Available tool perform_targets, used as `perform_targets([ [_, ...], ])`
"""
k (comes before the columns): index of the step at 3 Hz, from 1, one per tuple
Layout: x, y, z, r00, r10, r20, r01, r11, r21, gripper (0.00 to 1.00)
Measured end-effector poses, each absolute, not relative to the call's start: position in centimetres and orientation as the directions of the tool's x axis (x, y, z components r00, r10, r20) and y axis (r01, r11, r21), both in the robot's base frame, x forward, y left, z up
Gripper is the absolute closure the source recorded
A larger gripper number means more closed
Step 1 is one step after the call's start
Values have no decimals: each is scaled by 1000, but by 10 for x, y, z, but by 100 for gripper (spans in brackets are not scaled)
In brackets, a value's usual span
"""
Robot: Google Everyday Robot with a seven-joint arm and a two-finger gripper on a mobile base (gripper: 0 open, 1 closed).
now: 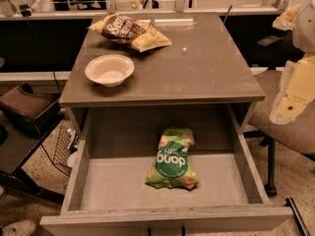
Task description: Pick green rice chip bag from top drawer and place on counter
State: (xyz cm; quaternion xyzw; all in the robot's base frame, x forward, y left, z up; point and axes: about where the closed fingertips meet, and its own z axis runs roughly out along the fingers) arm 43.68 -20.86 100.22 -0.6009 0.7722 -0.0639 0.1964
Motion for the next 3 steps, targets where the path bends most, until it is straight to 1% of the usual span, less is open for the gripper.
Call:
perform_targets([
  [1,437,-209,1002,-201,-953,-227,-903,270,-335,0],
  [2,449,-214,984,-299,-911,-286,-891,373,-257,0],
  [3,477,-212,934,-450,-837,-312,-853,506,-125,0],
])
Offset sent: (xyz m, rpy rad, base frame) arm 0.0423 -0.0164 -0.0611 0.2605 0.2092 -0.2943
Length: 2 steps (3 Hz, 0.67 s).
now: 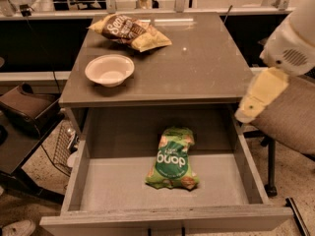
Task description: Pick green rice chip bag from top drawer and place on counter
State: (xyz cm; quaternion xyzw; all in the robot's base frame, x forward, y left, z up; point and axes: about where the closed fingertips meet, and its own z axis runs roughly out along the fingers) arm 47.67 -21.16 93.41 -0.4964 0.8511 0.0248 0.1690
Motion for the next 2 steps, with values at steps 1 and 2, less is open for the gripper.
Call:
perform_targets([
  [1,486,-199,856,-644,-729,-230,-751,661,6,0],
  [2,459,-195,822,-746,-653,-128,-660,751,20,0],
])
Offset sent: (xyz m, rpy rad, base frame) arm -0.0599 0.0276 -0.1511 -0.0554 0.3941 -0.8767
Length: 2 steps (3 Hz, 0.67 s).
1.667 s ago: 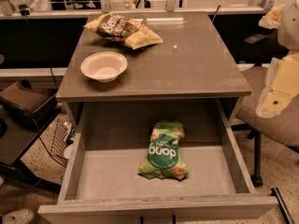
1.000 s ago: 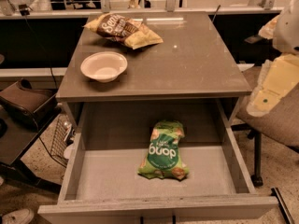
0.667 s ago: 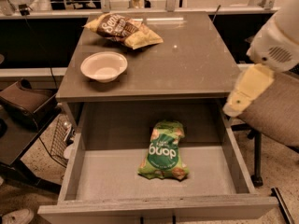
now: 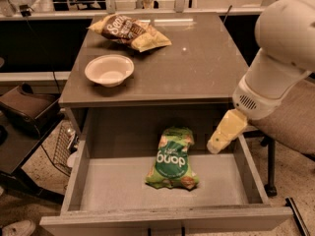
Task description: Pick green rice chip bag from top drawer and place on counter
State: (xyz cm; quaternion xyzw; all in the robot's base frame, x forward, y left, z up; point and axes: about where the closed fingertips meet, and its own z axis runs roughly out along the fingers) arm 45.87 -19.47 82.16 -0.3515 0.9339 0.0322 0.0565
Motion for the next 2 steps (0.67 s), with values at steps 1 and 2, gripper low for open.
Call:
perform_targets([
  [1,453,-196,814,-805,-583,-106,-590,807,37,0],
  [2,453,-194,812,-806,-582,-109,-588,808,40,0],
])
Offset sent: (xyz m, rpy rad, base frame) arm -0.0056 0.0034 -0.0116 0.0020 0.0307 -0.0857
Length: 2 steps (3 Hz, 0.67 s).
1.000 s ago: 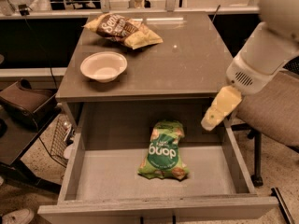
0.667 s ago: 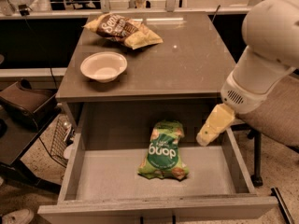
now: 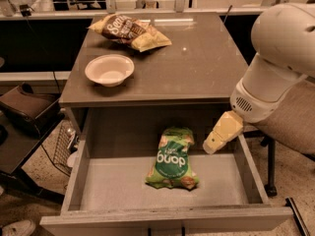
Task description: Pick green rice chip bag from top drawer and place on counter
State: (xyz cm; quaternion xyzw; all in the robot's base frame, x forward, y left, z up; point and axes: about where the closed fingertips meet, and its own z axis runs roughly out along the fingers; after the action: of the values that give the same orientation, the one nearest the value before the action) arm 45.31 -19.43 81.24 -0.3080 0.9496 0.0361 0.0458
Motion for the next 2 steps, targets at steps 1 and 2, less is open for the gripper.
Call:
perform_targets([
  [1,449,-170,775,-831,-540,-134,-555,823,123,0],
  [2,447,-146,722,-861,-475,-184,-508,823,253,0],
])
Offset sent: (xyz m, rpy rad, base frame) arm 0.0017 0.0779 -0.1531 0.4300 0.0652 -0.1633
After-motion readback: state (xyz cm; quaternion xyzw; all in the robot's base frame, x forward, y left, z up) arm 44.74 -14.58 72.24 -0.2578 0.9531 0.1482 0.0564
